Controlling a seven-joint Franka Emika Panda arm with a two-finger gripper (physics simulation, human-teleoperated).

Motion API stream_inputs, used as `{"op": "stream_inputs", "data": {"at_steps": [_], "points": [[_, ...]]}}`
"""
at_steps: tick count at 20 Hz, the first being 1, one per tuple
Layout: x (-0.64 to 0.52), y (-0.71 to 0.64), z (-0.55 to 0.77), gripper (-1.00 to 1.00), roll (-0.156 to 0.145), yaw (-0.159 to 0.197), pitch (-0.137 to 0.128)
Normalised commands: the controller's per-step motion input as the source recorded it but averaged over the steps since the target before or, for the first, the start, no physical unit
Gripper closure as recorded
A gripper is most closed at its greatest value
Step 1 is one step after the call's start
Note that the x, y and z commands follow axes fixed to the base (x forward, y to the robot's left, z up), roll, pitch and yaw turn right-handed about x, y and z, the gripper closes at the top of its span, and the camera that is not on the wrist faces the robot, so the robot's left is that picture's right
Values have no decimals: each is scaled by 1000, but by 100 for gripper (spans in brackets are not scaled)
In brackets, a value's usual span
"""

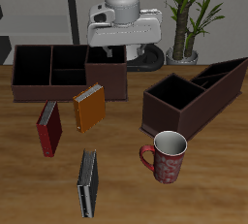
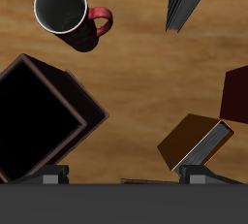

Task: Place the red mug into the left desk caddy's right compartment

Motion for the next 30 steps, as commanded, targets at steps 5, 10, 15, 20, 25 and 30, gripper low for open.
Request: {"op": "stream_inputs", "data": {"at_steps": [5, 10, 15, 20, 25, 30], "points": [[54, 43, 17, -100, -23, -15, -18], [333, 296, 4, -100, -40, -16, -23], [265, 419, -18, -100, -9, -33, 3], [370, 662, 12, -100, 17, 38, -29], [454, 466, -9, -100, 4, -2, -9], [444, 299, -93, -100, -27, 28, -19]]}}
